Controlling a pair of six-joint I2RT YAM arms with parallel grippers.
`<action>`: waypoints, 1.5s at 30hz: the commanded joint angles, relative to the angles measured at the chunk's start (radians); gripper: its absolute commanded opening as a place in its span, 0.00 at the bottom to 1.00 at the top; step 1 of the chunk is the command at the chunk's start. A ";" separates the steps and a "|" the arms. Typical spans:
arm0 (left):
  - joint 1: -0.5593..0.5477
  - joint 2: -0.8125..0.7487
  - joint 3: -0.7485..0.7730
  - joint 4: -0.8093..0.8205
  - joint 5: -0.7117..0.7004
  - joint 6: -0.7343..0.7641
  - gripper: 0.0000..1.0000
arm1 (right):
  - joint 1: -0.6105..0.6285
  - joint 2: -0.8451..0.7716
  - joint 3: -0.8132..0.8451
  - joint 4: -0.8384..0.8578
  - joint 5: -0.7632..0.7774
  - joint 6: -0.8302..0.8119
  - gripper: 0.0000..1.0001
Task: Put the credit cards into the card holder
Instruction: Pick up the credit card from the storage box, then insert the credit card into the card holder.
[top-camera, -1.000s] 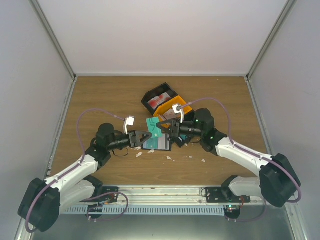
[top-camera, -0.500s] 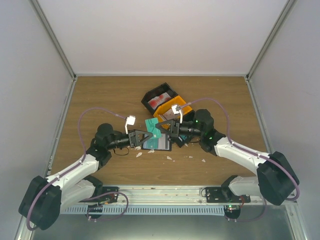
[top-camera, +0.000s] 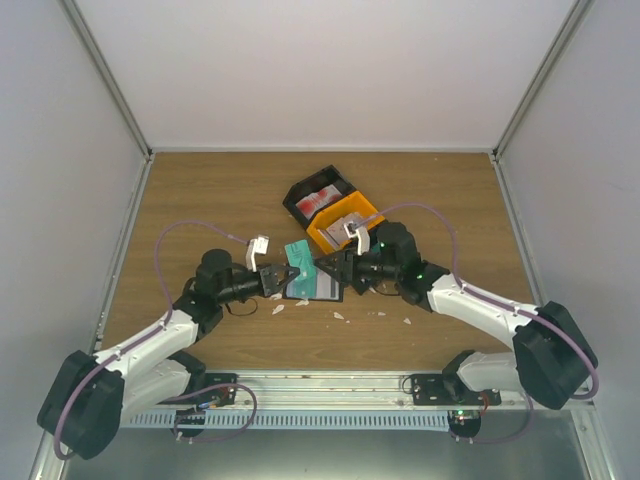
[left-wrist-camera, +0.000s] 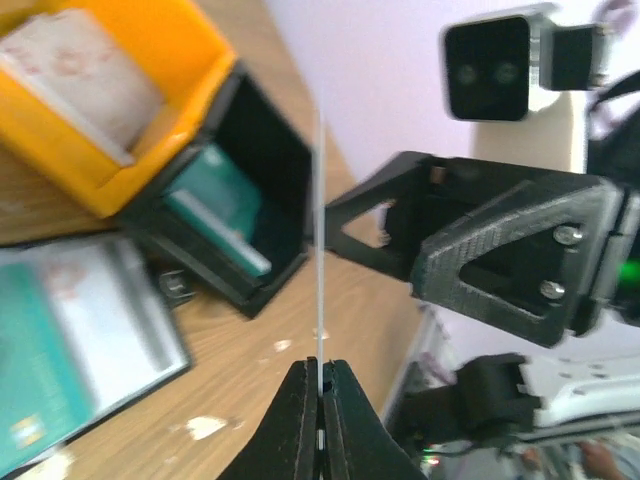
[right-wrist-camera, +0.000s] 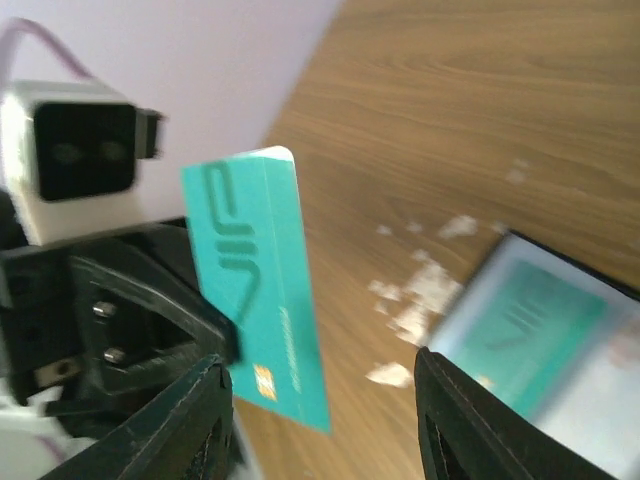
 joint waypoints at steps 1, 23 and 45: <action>0.003 0.032 0.023 -0.194 -0.141 0.114 0.00 | 0.039 0.012 0.029 -0.292 0.257 -0.100 0.52; 0.003 0.481 0.152 -0.193 0.026 0.155 0.00 | 0.068 0.144 0.070 -0.643 0.603 -0.067 0.51; 0.003 0.595 0.220 -0.158 0.044 0.095 0.00 | 0.032 0.170 0.097 -0.532 0.597 -0.156 0.47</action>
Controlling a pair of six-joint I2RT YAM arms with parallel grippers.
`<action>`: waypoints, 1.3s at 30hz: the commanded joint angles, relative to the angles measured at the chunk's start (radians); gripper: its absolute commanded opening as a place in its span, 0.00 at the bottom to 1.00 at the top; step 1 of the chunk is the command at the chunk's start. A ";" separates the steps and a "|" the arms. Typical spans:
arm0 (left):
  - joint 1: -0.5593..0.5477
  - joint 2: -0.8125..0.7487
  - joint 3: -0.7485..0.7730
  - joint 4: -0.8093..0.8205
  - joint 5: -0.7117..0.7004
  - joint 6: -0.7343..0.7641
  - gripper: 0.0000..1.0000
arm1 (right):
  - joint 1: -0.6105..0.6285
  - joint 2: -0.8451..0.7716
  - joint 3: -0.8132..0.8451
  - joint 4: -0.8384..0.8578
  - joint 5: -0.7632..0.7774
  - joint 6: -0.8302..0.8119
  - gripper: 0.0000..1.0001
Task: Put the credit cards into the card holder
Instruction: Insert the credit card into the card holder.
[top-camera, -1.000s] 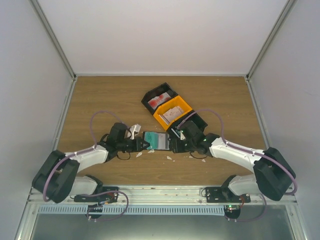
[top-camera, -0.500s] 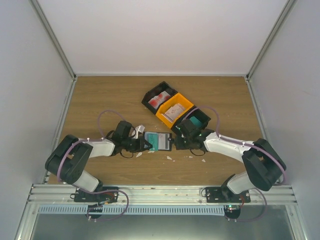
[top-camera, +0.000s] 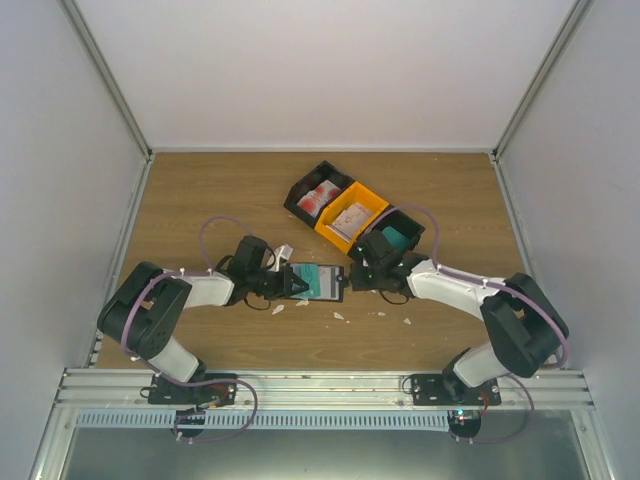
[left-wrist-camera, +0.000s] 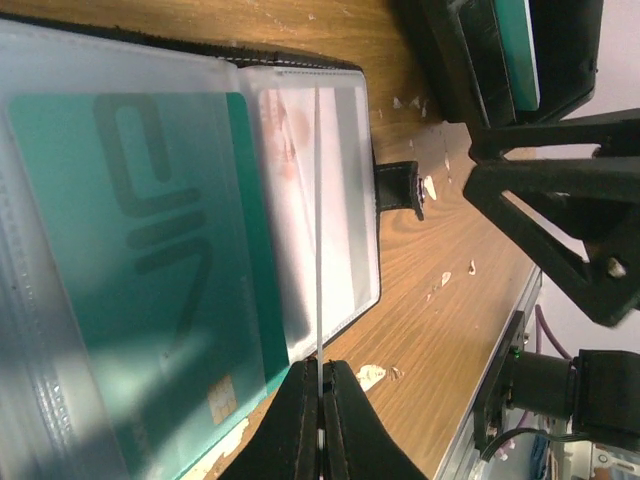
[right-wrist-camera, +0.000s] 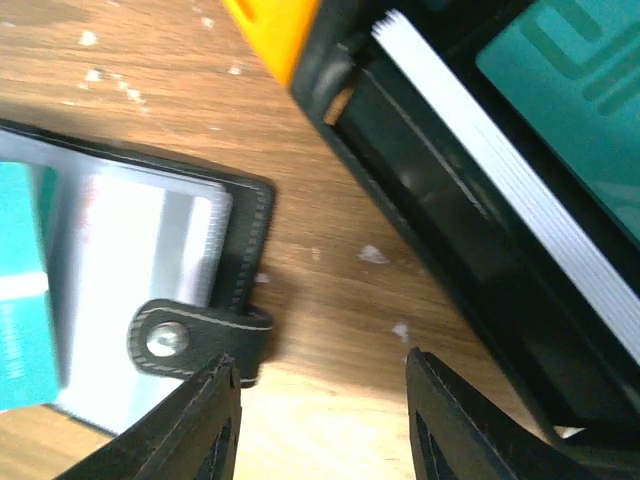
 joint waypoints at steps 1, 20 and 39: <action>0.002 0.019 0.025 0.048 0.015 -0.007 0.00 | 0.038 -0.046 -0.004 0.044 -0.037 -0.009 0.48; 0.014 0.161 0.064 -0.019 0.016 -0.018 0.01 | 0.131 0.172 0.108 -0.064 0.098 0.023 0.50; 0.024 0.160 -0.021 0.011 0.047 -0.125 0.00 | 0.140 0.224 0.109 -0.088 0.099 0.079 0.43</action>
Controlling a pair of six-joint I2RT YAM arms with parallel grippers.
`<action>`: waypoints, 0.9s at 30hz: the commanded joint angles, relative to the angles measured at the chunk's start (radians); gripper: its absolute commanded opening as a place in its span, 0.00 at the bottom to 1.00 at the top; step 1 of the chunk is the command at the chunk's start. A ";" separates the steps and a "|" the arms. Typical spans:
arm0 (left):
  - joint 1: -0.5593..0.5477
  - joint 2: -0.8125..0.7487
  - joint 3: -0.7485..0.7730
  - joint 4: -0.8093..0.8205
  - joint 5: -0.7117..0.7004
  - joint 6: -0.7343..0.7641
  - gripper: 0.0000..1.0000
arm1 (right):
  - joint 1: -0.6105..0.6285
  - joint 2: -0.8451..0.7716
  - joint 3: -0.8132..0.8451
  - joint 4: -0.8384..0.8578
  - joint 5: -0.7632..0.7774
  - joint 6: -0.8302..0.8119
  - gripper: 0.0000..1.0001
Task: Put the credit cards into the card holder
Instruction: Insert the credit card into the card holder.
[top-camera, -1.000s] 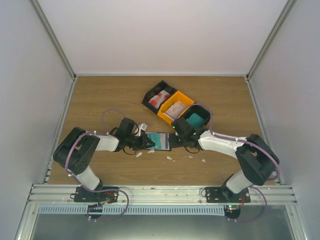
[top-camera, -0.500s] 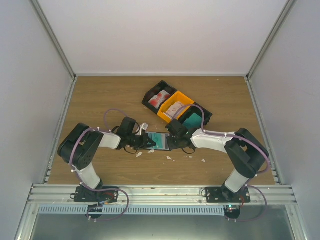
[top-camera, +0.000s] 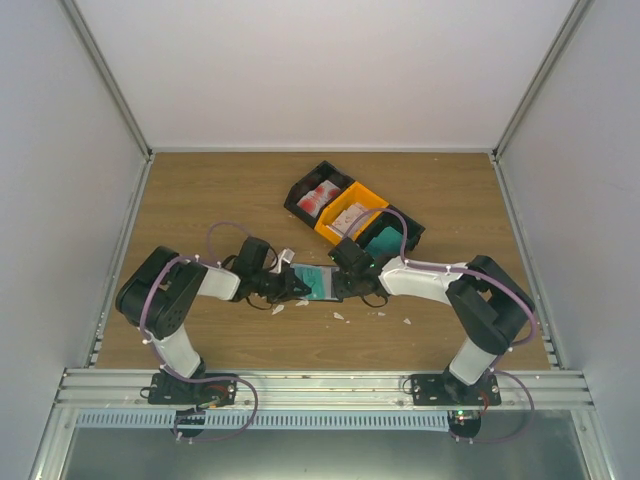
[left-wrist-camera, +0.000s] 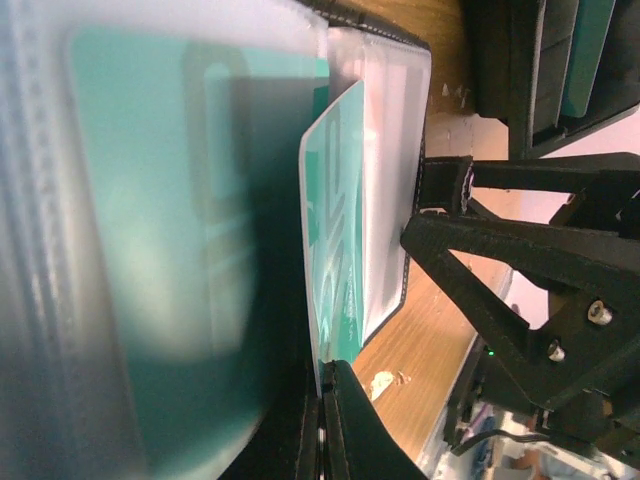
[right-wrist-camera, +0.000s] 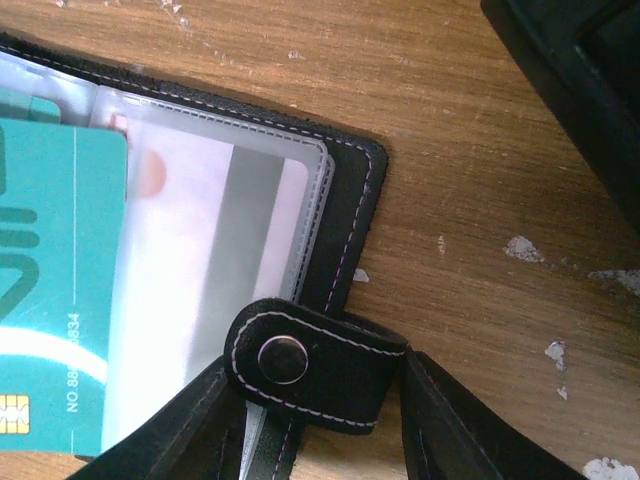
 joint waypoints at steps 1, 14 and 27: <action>0.008 0.013 -0.073 -0.012 -0.024 -0.068 0.00 | 0.008 0.048 -0.005 -0.050 0.036 0.030 0.42; 0.018 0.089 0.025 -0.080 -0.011 -0.007 0.01 | 0.008 0.060 -0.011 -0.029 0.011 0.010 0.41; 0.020 0.056 0.051 -0.109 -0.100 0.014 0.00 | 0.008 0.047 -0.024 -0.013 -0.001 0.010 0.40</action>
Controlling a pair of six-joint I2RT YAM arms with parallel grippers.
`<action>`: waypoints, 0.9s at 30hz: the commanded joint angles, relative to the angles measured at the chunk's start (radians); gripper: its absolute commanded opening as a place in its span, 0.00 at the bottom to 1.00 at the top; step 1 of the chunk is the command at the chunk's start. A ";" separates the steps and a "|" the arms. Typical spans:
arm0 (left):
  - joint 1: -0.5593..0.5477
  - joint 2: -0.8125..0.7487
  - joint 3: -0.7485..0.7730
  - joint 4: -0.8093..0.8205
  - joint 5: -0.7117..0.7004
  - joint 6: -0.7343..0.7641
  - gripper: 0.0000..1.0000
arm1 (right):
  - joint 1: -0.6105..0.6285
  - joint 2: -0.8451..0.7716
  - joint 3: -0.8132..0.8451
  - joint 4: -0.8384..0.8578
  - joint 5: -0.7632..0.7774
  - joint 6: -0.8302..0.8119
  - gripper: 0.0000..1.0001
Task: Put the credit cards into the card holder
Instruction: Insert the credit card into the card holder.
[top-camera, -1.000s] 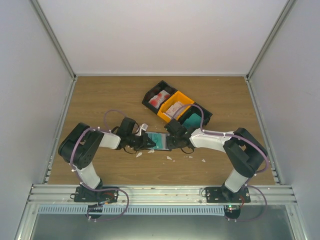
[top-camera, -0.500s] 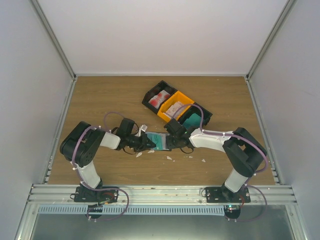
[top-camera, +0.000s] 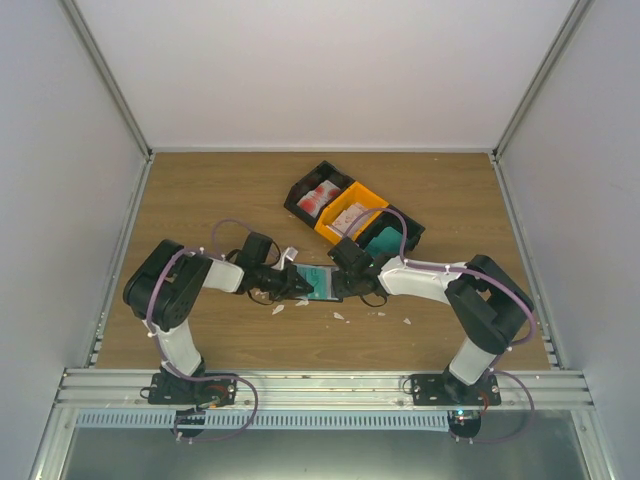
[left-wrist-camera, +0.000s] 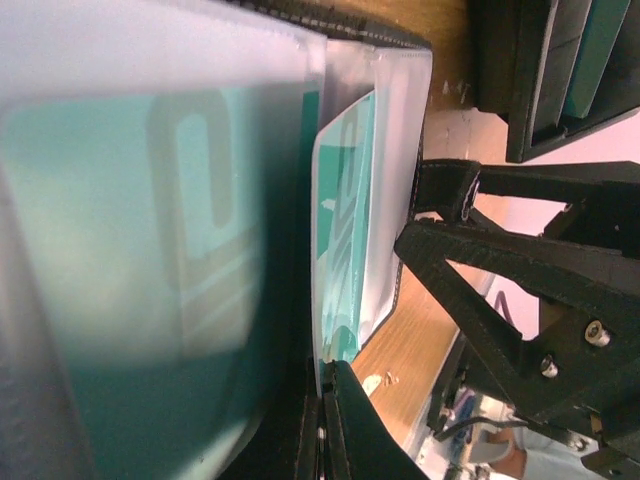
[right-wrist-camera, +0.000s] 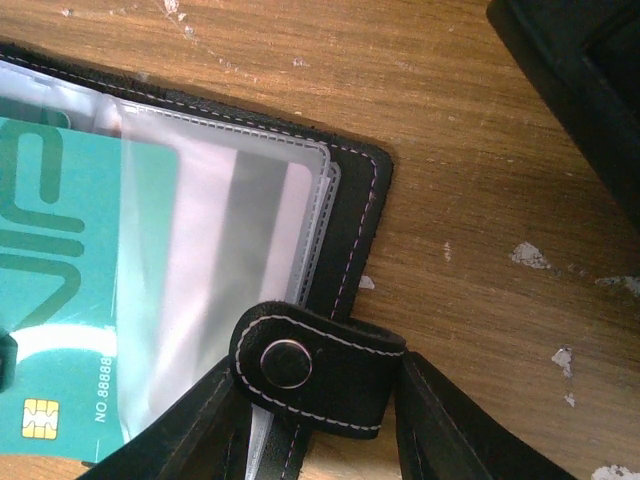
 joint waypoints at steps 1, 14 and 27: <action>0.005 -0.023 -0.015 -0.060 -0.198 0.015 0.00 | 0.006 0.036 -0.032 -0.017 0.002 0.001 0.40; -0.036 0.024 -0.038 -0.002 -0.132 -0.006 0.00 | 0.006 0.040 -0.033 -0.008 -0.013 -0.001 0.40; -0.084 0.048 0.058 -0.084 -0.151 0.065 0.09 | 0.006 0.035 -0.034 0.005 -0.037 0.000 0.35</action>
